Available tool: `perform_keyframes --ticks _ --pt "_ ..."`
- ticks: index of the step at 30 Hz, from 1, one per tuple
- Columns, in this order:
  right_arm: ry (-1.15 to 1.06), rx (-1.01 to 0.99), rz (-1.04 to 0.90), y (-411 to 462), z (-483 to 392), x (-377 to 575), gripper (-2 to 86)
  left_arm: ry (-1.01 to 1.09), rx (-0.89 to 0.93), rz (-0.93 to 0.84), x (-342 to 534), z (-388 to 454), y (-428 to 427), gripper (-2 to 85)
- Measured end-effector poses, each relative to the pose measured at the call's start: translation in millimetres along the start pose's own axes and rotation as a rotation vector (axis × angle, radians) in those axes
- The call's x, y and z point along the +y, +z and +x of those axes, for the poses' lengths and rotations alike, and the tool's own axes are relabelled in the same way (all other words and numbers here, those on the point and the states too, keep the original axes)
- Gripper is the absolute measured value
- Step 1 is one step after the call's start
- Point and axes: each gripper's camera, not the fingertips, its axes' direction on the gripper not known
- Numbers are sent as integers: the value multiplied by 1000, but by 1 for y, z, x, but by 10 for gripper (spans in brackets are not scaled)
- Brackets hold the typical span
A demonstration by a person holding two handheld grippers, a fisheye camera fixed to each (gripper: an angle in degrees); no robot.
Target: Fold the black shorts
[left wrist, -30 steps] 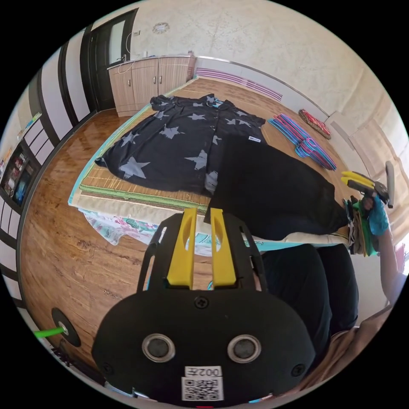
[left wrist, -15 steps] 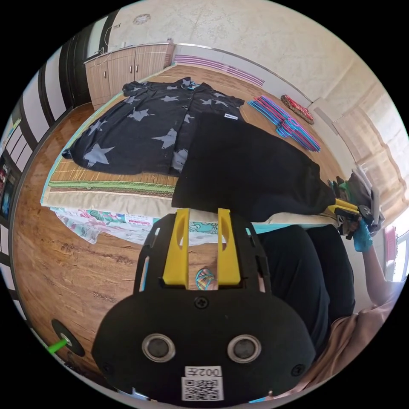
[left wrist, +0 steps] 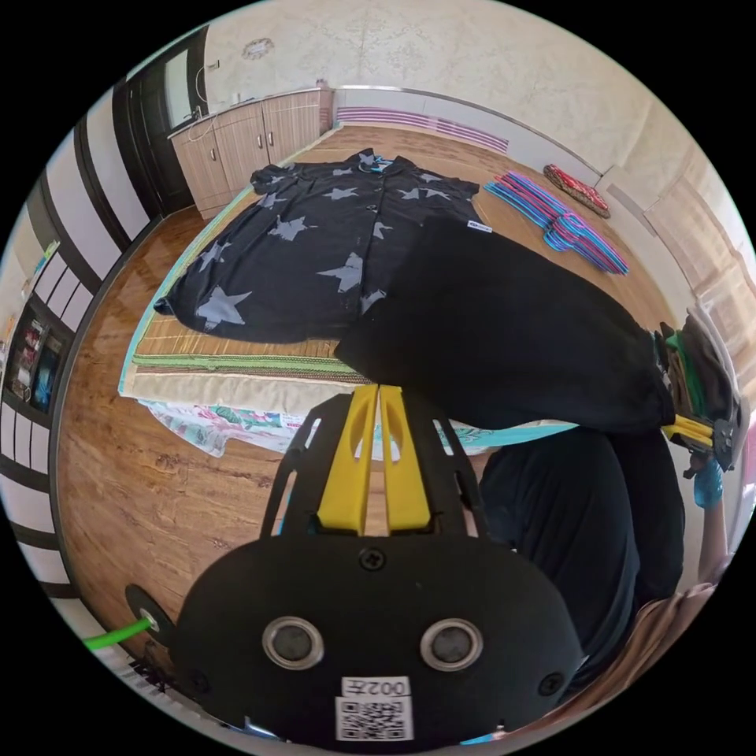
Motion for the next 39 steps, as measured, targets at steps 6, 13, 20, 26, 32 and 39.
perform_keyframes --ticks 6,13,20,26,32,39 --pt "-10 -18 -18 5 -13 30 1 -25 -125 -61 -5 13 1 -9" --pt "12 -59 9 4 -16 57 71 -18 28 3 -8 45 -25 -12" --pt "57 -101 68 14 -19 78 62 215 206 59 -29 140 -49 10" --pt "65 -70 83 22 -32 103 62 507 359 49 -48 259 -51 54" --pt "80 -20 110 31 -46 119 76 667 371 -1 -81 372 -22 96" --pt "74 21 106 46 -63 134 82 642 226 -47 -110 447 10 115"
